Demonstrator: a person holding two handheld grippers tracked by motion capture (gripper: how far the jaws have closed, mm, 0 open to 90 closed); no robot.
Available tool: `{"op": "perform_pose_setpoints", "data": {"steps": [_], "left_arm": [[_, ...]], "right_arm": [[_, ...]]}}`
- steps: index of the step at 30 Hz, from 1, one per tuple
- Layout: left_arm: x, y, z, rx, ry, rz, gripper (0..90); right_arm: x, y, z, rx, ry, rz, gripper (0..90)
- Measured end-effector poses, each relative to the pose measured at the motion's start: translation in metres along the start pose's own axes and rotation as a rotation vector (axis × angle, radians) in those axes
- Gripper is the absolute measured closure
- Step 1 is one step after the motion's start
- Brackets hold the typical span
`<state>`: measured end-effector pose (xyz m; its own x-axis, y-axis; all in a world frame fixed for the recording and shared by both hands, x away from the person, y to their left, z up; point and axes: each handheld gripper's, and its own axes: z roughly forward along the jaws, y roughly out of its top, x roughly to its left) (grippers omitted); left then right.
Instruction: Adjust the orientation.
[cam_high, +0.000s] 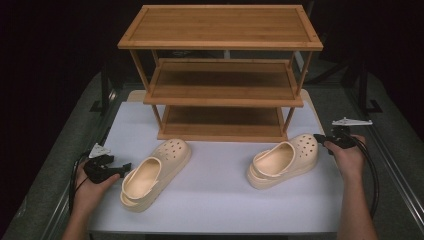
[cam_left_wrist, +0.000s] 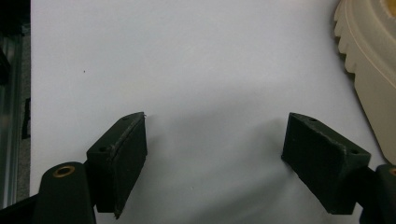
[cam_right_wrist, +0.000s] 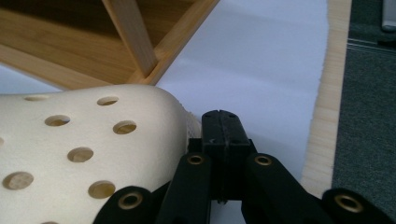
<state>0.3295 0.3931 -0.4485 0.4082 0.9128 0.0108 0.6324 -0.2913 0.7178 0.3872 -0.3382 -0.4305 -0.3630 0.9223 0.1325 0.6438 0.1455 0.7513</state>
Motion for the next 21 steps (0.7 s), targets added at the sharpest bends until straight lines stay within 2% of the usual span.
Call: {"op": "perform_pose_setpoints", "data": {"steps": [6,12,20,21], "left_arm": [[0.0,0.0,0.0,0.0,0.0,0.001,21.2],[0.0,0.0,0.0,-0.001,0.001,0.0,21.2],[0.0,0.0,0.0,0.0,0.001,0.001,21.2],[0.0,0.0,0.0,0.0,0.0,0.001,21.2]], "right_arm": [[0.012,0.002,0.004,0.012,0.037,-0.035,89.8],[0.033,0.004,0.008,0.028,0.066,-0.089,89.8],[0.056,0.008,0.014,0.051,0.087,-0.128,89.8],[0.063,0.01,0.016,0.056,0.096,-0.142,89.8]]}}
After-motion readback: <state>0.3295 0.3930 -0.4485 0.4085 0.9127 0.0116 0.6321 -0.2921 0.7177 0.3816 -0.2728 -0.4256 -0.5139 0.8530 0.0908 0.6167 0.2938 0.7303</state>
